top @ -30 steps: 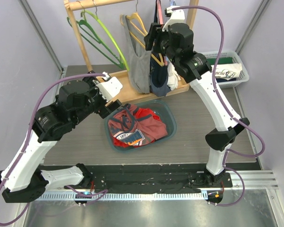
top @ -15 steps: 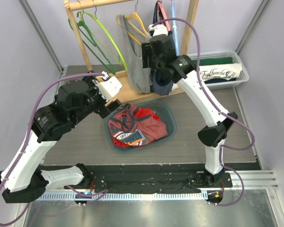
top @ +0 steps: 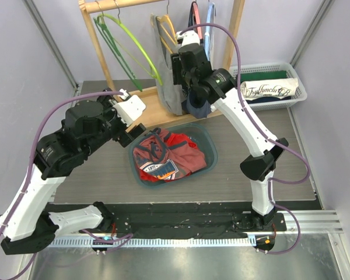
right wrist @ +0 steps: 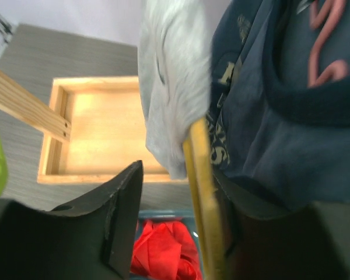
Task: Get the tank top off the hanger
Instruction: Pick up the hanger from the clothesline.
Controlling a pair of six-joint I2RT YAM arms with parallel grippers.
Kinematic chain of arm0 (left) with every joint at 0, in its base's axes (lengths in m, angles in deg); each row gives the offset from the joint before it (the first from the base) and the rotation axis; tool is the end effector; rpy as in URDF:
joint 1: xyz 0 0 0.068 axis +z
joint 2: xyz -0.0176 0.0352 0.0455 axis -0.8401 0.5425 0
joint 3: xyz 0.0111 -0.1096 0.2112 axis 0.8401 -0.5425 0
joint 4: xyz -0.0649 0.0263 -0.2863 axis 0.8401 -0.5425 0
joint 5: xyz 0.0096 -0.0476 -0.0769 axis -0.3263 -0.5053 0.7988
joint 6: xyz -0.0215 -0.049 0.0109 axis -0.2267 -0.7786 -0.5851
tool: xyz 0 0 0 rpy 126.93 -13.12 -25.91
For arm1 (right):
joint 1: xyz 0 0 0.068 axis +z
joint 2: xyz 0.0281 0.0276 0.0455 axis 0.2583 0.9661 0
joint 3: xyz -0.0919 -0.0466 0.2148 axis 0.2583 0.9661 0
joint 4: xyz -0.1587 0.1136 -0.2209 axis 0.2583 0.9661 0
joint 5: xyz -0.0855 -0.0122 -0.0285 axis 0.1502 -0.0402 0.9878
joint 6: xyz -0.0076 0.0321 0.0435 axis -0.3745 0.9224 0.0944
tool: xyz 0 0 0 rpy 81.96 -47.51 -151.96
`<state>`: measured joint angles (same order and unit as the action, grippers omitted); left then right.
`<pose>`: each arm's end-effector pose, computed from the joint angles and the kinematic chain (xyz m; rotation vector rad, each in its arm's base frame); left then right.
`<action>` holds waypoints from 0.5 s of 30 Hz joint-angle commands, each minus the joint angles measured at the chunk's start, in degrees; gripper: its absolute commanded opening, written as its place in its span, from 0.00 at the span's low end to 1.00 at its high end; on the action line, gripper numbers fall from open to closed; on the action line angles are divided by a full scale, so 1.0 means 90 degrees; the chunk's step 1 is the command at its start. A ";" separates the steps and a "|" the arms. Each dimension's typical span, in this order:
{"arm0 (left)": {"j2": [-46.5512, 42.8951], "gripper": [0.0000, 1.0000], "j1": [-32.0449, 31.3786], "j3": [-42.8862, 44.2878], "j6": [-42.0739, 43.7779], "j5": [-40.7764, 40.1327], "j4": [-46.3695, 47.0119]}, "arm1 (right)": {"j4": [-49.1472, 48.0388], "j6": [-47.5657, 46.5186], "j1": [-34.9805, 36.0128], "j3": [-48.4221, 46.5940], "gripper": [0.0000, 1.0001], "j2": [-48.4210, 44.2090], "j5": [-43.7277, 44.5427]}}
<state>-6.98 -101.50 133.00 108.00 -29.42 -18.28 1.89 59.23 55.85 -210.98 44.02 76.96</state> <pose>0.1536 -0.1360 0.4838 0.9307 1.6886 0.0380 0.3425 0.2766 0.4518 -0.2547 1.9351 0.1626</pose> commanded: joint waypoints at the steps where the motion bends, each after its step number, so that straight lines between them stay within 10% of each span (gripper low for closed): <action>1: -0.0141 1.00 0.0085 -0.0067 -0.0116 0.0158 0.0068 | -0.0541 -0.0122 -0.0011 -0.0430 0.47 -0.0344 -0.0001; 11: -0.0170 0.99 0.0144 -0.0057 -0.0185 0.0333 0.0009 | -0.0824 -0.0044 -0.0021 -0.0596 0.46 -0.0266 -0.0314; 15: -0.0161 0.99 0.0163 -0.0096 -0.0194 0.0373 -0.0010 | -0.0854 -0.0034 -0.0041 -0.0664 0.28 -0.0159 -0.0324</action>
<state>-7.85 -100.46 131.86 107.01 -27.28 -19.06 -2.81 58.70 55.72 -214.08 43.39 74.79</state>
